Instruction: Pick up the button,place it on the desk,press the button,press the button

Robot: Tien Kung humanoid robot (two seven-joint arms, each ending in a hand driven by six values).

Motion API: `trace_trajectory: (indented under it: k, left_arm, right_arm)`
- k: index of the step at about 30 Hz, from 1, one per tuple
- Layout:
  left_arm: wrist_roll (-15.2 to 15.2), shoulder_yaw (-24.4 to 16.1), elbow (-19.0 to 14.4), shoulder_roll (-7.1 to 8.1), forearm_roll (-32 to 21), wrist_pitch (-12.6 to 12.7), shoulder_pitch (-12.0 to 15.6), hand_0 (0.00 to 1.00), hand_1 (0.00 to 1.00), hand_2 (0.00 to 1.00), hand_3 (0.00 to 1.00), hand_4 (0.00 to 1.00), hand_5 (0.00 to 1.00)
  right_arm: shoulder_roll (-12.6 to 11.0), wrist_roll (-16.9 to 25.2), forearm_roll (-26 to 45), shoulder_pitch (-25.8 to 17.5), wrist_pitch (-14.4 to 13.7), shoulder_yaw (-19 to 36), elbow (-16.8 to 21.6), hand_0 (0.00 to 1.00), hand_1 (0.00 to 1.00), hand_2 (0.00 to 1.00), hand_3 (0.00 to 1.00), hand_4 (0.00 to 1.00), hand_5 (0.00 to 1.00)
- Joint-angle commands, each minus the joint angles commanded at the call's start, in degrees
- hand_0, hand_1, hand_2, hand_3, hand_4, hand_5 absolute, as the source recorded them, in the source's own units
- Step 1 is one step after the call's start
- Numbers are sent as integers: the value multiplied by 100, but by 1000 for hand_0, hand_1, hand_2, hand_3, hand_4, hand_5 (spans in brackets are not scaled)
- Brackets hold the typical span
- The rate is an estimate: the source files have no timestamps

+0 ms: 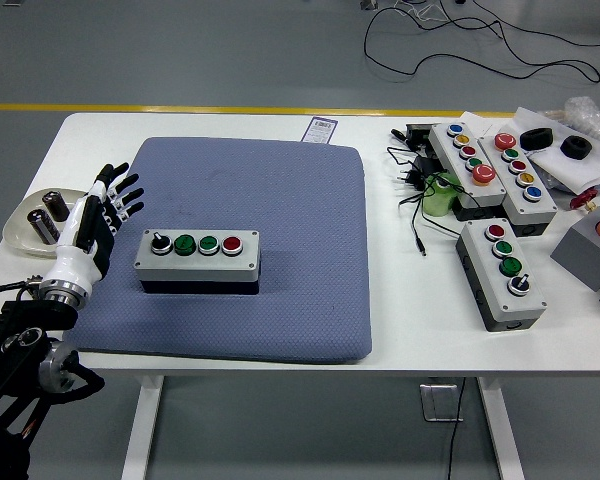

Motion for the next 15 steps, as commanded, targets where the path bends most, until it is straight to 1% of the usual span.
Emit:
trace_trajectory:
  k: [15]
  left_arm:
    - [9, -14, 18, -20, -12, -13, 34, 814, 868, 908, 870, 604, 998]
  right_arm:
    - [3, 17, 9, -27, 2, -3, 0, 656, 666, 685, 590, 421, 263]
